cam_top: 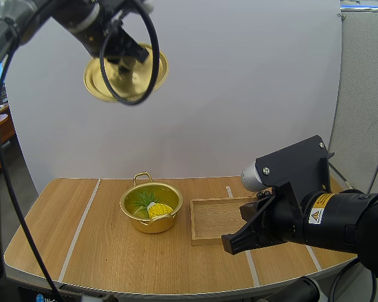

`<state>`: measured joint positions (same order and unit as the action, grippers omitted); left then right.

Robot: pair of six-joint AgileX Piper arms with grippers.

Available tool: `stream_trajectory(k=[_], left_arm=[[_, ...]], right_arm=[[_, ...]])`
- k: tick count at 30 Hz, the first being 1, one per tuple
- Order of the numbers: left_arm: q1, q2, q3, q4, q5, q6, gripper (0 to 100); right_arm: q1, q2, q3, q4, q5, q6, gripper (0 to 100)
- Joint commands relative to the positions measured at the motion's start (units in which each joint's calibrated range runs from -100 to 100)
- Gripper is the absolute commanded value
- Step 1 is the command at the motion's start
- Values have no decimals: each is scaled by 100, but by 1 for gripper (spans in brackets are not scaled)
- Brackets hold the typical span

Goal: Open the pot, put the pineapple inside, and close it

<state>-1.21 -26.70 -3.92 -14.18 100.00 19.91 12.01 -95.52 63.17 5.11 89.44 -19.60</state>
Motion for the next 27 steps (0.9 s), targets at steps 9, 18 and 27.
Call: stream_trajectory(k=[9, 18, 27], left_arm=[[0, 3, 1400, -315, -573, 396, 0], [0, 96, 2490, -560, -1624, 673, 0], [0, 943, 2707, -618, -1702, 673, 0]], right_arm=[[-19, -40, 14, -37, -112, -50, 0], [-19, -40, 14, -37, -150, -50, 0], [-19, -40, 14, -37, -150, -50, 0]])
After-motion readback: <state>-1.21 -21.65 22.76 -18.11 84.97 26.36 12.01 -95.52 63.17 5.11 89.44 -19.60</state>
